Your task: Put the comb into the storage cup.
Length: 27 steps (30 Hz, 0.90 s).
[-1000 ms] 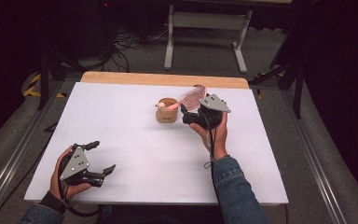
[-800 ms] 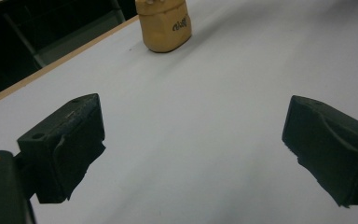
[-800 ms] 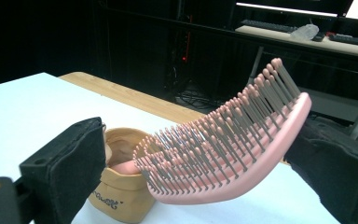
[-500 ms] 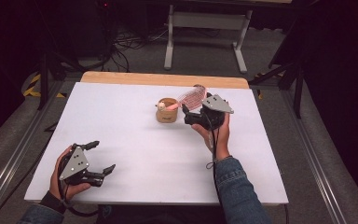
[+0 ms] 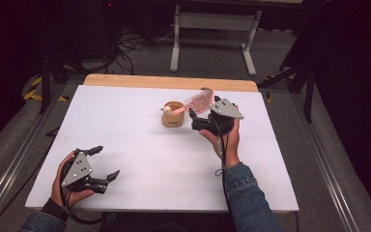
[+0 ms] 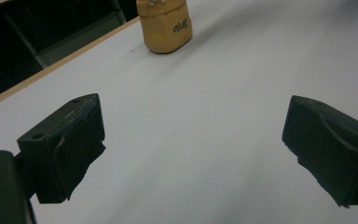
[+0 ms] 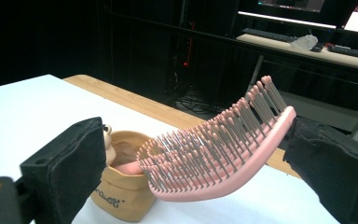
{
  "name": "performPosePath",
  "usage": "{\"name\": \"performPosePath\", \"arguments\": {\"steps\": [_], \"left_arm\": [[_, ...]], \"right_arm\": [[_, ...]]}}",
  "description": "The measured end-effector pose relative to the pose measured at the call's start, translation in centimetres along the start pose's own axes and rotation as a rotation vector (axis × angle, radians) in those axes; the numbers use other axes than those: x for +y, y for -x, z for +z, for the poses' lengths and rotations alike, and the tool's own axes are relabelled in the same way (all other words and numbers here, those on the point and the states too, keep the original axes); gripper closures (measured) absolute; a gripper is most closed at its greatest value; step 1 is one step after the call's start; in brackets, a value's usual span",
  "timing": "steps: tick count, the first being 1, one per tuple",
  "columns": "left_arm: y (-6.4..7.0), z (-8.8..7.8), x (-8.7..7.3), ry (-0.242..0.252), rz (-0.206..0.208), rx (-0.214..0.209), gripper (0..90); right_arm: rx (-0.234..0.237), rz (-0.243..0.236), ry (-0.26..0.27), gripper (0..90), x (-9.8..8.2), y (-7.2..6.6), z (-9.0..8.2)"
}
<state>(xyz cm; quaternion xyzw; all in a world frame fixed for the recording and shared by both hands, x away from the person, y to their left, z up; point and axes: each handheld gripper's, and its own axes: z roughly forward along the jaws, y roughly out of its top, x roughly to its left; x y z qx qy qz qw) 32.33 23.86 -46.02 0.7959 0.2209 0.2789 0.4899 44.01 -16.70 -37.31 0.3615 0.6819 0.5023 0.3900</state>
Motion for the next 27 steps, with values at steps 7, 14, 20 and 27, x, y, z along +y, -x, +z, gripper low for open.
{"name": "performPosePath", "arguments": {"steps": [7,14,20,27], "left_arm": [[0.0,0.0,0.0,0.004,-0.004,0.002,6.7],[0.0,0.0,0.0,0.002,-0.001,0.002,6.7],[0.0,0.0,0.0,0.003,0.001,0.005,6.6],[0.0,-0.1,0.0,0.01,-0.003,0.006,6.8]], "right_arm": [[0.028,-0.031,0.001,5.4,0.4,-0.5,-0.9],[0.054,-0.033,0.009,5.5,0.3,-0.8,-1.7],[0.059,-0.071,0.016,5.4,0.2,-1.4,-2.6],[0.076,-0.078,0.027,5.2,-0.2,-1.7,-3.3]]}}
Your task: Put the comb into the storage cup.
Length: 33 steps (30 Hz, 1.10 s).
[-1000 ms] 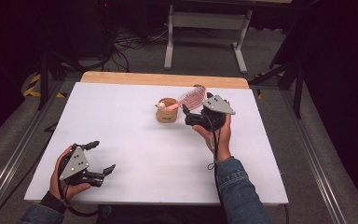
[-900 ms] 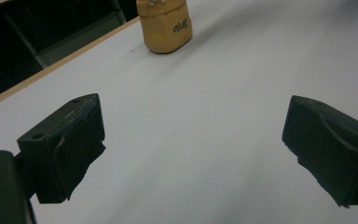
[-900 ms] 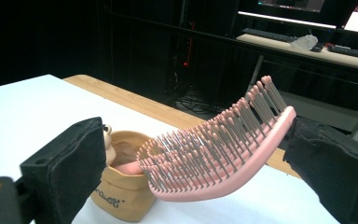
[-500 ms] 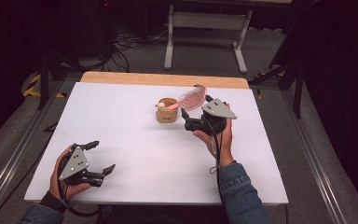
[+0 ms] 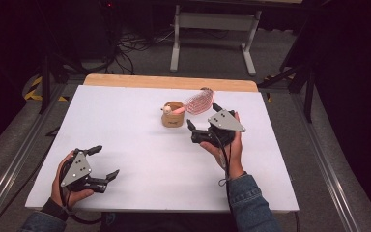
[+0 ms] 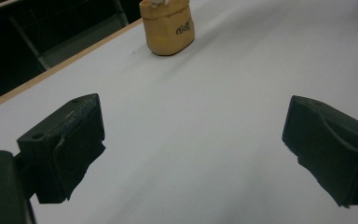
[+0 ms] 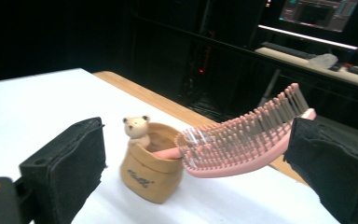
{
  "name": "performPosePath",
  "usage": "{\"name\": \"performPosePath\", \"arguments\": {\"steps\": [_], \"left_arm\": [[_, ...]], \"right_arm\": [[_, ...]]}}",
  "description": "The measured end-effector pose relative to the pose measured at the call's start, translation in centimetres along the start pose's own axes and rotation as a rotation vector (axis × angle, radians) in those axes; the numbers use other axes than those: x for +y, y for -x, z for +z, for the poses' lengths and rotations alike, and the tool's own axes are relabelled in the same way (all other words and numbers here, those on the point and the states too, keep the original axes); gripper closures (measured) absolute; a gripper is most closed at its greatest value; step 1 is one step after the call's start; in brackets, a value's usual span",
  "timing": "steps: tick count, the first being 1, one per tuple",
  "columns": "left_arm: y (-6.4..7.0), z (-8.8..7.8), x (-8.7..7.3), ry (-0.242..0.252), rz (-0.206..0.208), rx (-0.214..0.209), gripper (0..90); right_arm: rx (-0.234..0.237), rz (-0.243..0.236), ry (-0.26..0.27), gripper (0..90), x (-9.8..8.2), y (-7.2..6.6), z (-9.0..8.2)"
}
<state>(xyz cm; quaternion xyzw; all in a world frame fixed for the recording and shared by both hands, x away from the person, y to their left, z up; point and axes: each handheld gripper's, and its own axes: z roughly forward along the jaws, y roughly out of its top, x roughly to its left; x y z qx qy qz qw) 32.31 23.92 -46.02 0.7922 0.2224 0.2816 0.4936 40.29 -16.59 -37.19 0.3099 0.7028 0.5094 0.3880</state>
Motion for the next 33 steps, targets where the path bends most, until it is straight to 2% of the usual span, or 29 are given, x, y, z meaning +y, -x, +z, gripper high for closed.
{"name": "performPosePath", "arguments": {"steps": [3,8,9,33], "left_arm": [[0.0,0.0,0.0,0.002,0.002,-0.002,6.8],[0.1,0.1,0.1,-0.002,0.006,-0.008,6.9],[0.1,0.1,0.1,-0.004,0.008,-0.009,6.9],[0.2,0.4,0.1,-0.011,0.012,-0.017,6.7]], "right_arm": [[0.028,0.004,0.002,5.2,-0.1,-0.1,-0.4],[0.028,-0.021,0.011,5.5,0.0,-0.3,-1.1],[0.029,-0.039,0.013,5.6,0.1,-0.5,-1.4],[0.062,-0.096,0.011,6.0,-0.2,-1.8,-3.6]]}}
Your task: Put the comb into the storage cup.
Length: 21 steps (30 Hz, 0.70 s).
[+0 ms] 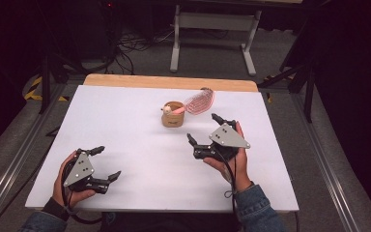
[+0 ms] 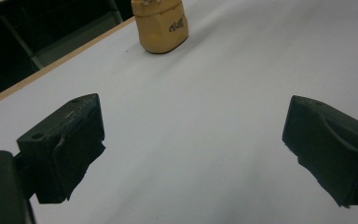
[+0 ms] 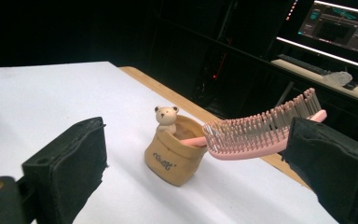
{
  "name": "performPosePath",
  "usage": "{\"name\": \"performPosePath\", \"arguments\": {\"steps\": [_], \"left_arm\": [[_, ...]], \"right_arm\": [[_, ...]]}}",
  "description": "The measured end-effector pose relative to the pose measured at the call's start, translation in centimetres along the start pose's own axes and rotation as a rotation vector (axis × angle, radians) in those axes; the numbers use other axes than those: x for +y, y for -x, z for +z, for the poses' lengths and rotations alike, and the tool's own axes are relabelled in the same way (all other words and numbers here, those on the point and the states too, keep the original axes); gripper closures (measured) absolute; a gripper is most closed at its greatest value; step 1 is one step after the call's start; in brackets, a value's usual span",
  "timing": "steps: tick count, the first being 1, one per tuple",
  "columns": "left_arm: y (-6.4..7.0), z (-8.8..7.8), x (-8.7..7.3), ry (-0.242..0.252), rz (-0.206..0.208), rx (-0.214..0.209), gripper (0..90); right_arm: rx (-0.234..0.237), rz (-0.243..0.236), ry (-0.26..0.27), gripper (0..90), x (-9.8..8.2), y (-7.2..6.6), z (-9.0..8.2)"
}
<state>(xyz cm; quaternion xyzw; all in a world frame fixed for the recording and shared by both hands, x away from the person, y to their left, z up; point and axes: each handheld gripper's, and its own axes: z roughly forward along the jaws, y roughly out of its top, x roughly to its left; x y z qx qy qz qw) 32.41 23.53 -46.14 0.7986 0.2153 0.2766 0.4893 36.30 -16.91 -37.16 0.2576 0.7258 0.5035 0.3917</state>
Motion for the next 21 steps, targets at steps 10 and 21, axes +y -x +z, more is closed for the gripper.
{"name": "performPosePath", "arguments": {"steps": [10,21], "left_arm": [[0.0,0.0,0.0,-0.003,0.0,-0.003,6.7],[0.1,0.1,0.0,-0.003,-0.001,-0.004,6.6]], "right_arm": [[0.027,-0.023,-0.005,6.0,-0.3,-0.6,-0.9],[0.049,-0.042,-0.015,6.0,-0.9,-1.0,-1.8]]}}
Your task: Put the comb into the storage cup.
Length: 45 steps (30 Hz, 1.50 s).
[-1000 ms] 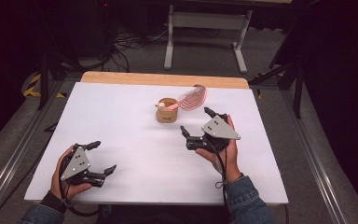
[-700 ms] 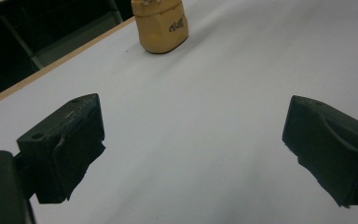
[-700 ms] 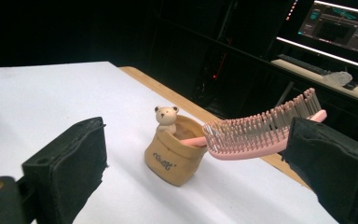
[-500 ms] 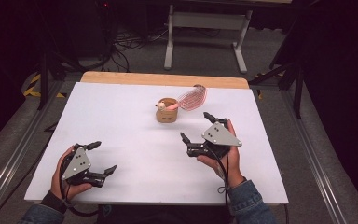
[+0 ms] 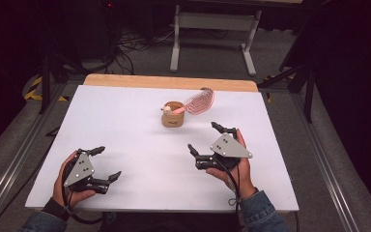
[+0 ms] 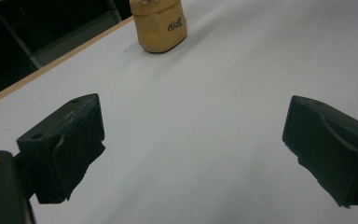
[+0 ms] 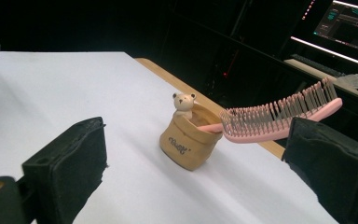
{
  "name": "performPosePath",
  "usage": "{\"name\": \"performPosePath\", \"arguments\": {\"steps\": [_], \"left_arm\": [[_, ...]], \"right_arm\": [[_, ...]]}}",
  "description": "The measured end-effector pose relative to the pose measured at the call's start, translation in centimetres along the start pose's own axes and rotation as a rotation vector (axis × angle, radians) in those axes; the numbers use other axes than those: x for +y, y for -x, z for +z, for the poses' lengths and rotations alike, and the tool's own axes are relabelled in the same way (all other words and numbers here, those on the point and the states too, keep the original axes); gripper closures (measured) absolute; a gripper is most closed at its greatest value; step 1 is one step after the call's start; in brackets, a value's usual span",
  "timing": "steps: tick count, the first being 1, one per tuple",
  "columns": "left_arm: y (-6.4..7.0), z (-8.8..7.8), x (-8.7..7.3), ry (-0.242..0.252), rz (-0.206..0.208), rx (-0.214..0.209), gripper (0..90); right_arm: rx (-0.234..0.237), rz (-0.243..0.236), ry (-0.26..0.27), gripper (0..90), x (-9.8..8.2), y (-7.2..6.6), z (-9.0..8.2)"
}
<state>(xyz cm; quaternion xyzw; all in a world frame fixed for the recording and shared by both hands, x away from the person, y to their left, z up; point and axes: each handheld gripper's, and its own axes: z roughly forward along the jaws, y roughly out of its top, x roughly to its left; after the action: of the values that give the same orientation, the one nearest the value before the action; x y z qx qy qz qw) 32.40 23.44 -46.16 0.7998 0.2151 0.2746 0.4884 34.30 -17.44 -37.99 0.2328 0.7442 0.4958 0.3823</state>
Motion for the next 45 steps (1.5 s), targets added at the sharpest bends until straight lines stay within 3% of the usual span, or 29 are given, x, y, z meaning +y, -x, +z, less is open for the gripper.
{"name": "performPosePath", "arguments": {"steps": [20,24,31,33,45], "left_arm": [[0.1,0.1,0.0,-0.002,0.002,-0.004,6.6],[0.1,0.0,0.0,-0.003,0.004,-0.005,6.5],[0.1,0.1,0.0,-0.004,0.005,-0.003,6.5],[0.1,0.0,0.0,-0.005,0.007,-0.002,6.5],[0.2,0.0,0.1,-0.007,0.008,0.0,6.3]], "right_arm": [[0.024,-0.031,-0.023,6.0,-1.4,-0.5,-1.4],[0.021,-0.054,-0.027,6.0,-2.0,-0.7,-1.6],[0.029,-0.055,-0.054,6.0,-3.1,-0.6,-1.8],[0.037,-0.034,-0.047,6.0,-3.4,-0.3,-2.1],[-0.019,-0.031,-0.068,6.3,-5.4,0.5,-3.4]]}}
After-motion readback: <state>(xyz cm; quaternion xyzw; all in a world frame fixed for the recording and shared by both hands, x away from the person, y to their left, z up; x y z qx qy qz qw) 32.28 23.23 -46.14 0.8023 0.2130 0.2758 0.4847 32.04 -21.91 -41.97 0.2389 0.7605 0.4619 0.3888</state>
